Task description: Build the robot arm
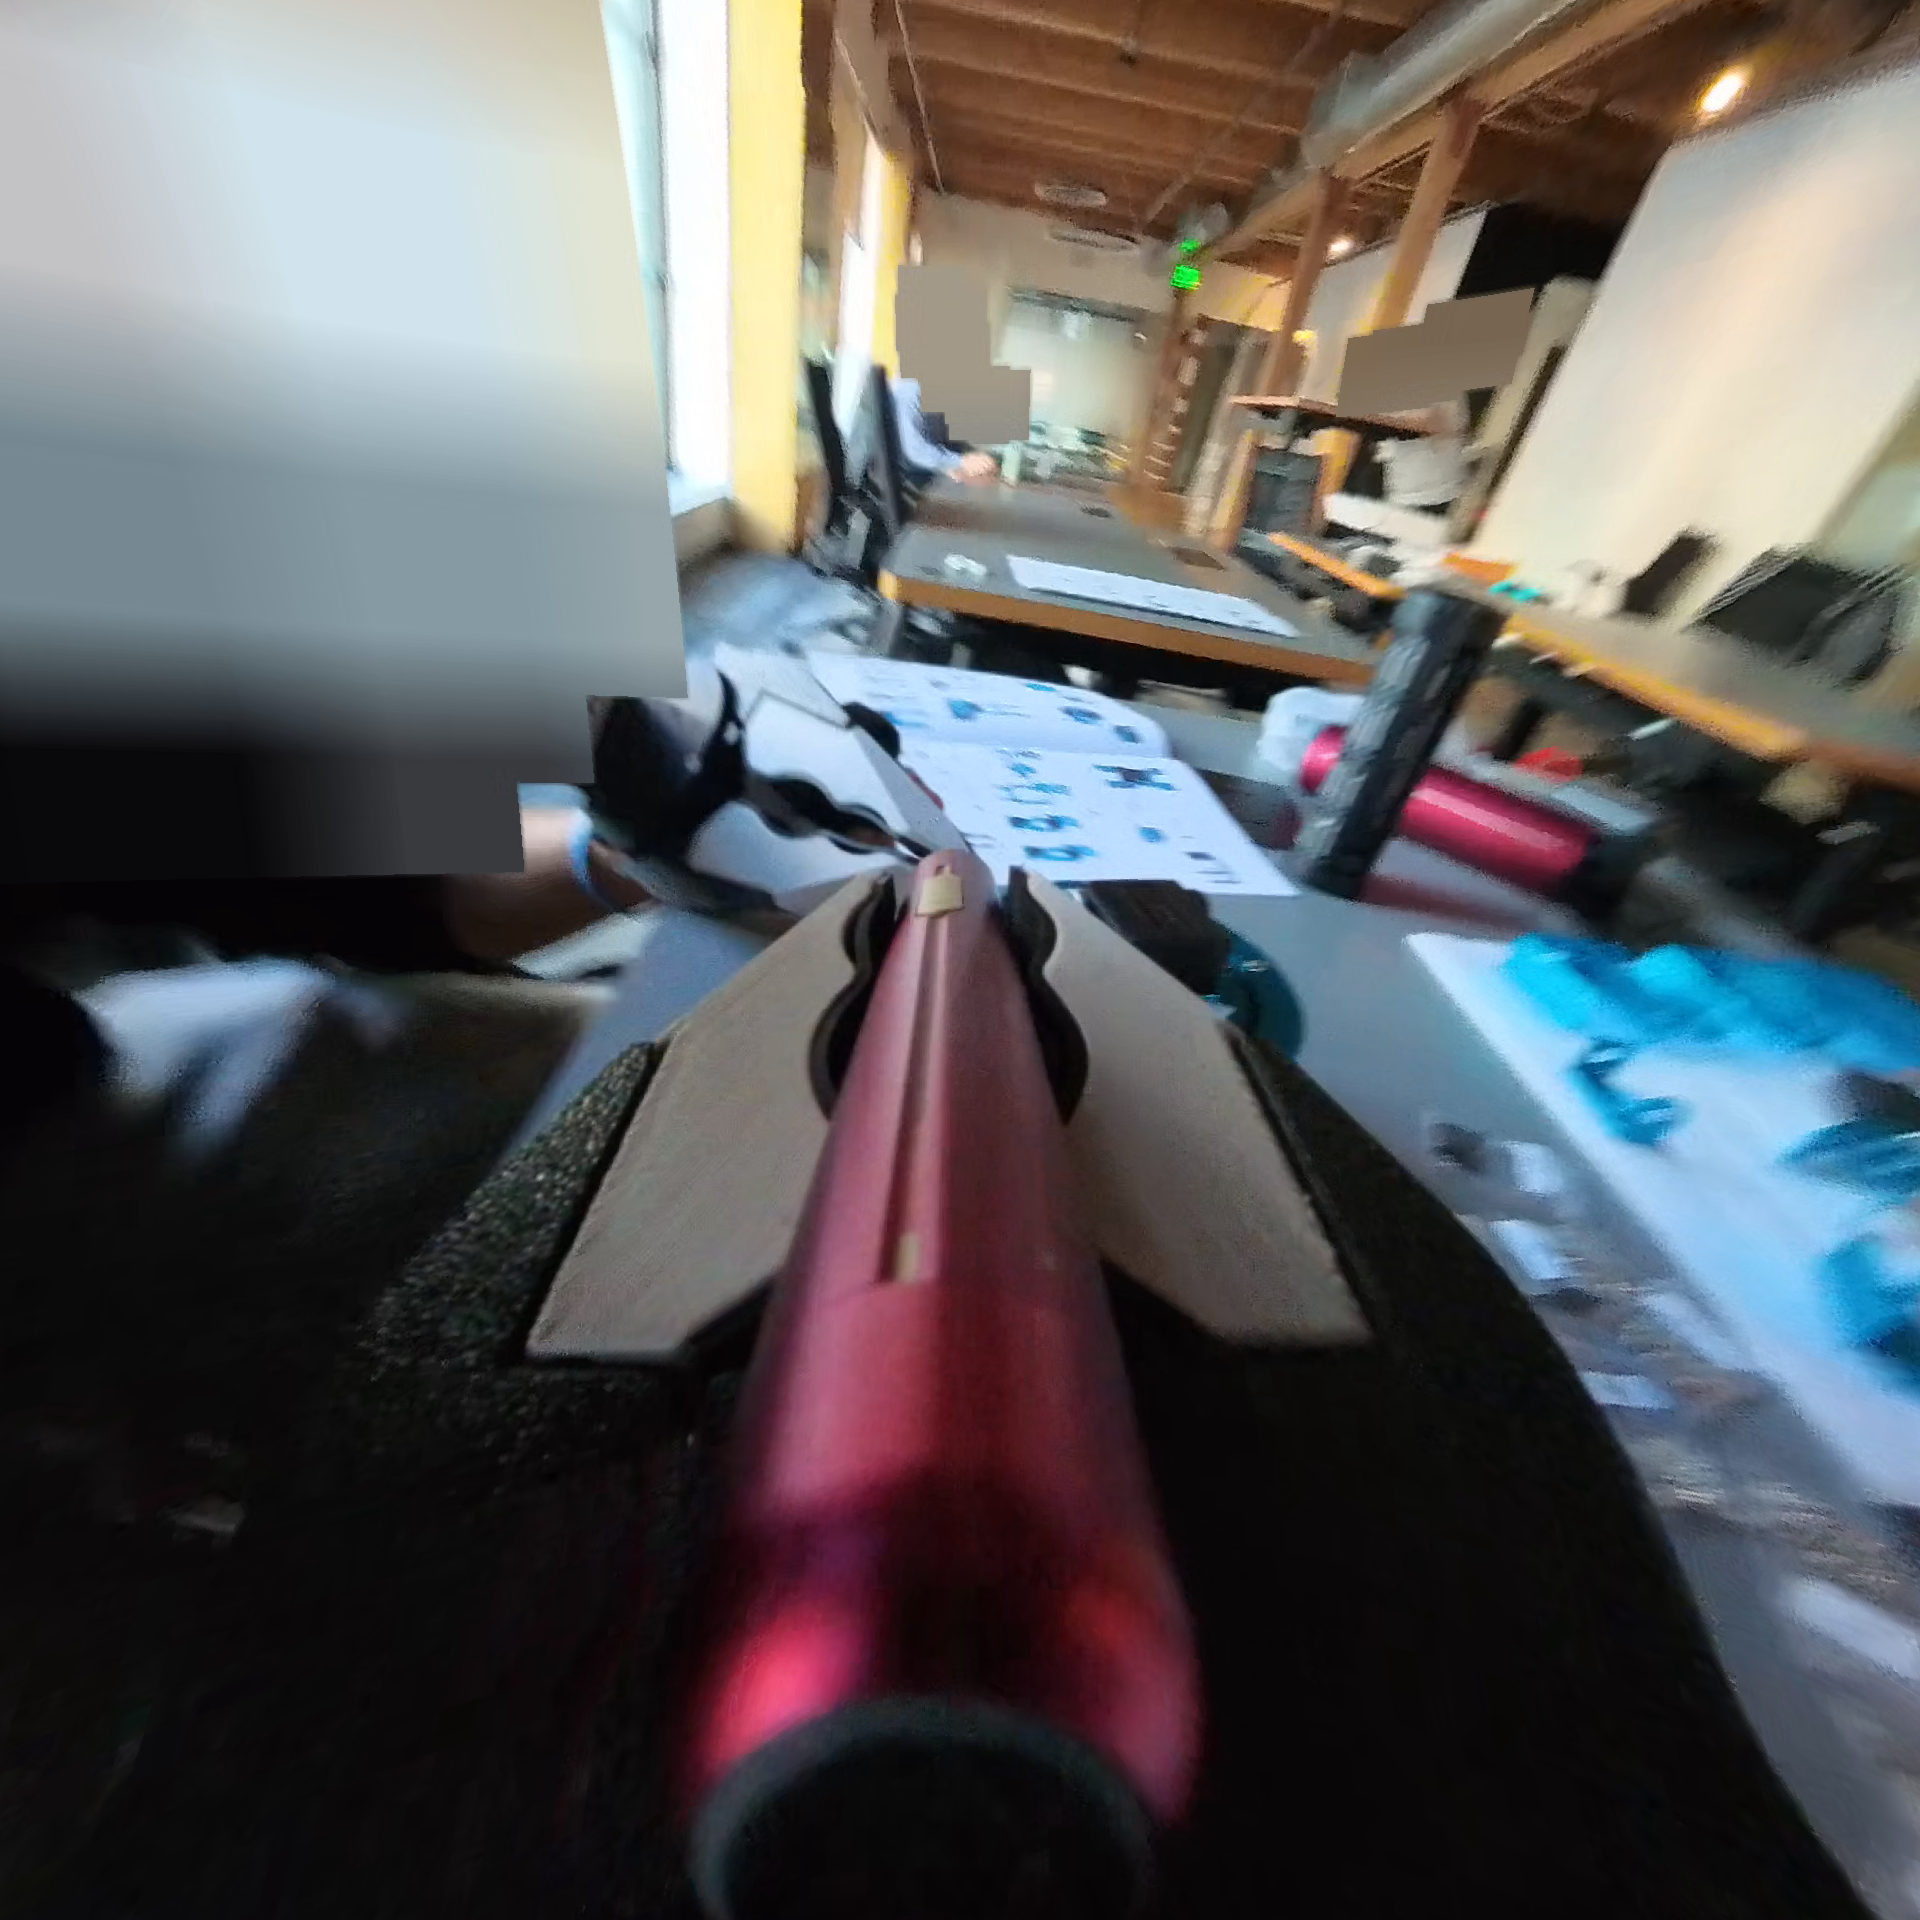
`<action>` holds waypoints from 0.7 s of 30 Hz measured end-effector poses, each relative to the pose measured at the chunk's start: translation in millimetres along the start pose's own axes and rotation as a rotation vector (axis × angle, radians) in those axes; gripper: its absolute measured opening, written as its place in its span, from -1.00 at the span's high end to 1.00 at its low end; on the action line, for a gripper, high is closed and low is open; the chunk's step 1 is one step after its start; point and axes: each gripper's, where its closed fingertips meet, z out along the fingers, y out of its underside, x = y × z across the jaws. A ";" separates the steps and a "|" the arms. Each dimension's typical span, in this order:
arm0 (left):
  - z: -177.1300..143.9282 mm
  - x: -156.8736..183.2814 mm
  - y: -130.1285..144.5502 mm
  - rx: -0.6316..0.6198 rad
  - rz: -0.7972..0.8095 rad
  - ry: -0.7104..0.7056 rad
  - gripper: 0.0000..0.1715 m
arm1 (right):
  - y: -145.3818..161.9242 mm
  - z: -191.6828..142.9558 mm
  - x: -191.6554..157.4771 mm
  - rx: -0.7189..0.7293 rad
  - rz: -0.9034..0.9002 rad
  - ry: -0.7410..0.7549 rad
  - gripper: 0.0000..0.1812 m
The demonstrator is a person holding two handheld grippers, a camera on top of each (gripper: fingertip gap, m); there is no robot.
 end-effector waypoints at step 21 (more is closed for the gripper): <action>2.5 8.3 4.3 -0.023 0.020 0.040 1.00 | 7.9 5.4 -9.7 -0.087 -0.181 0.041 0.76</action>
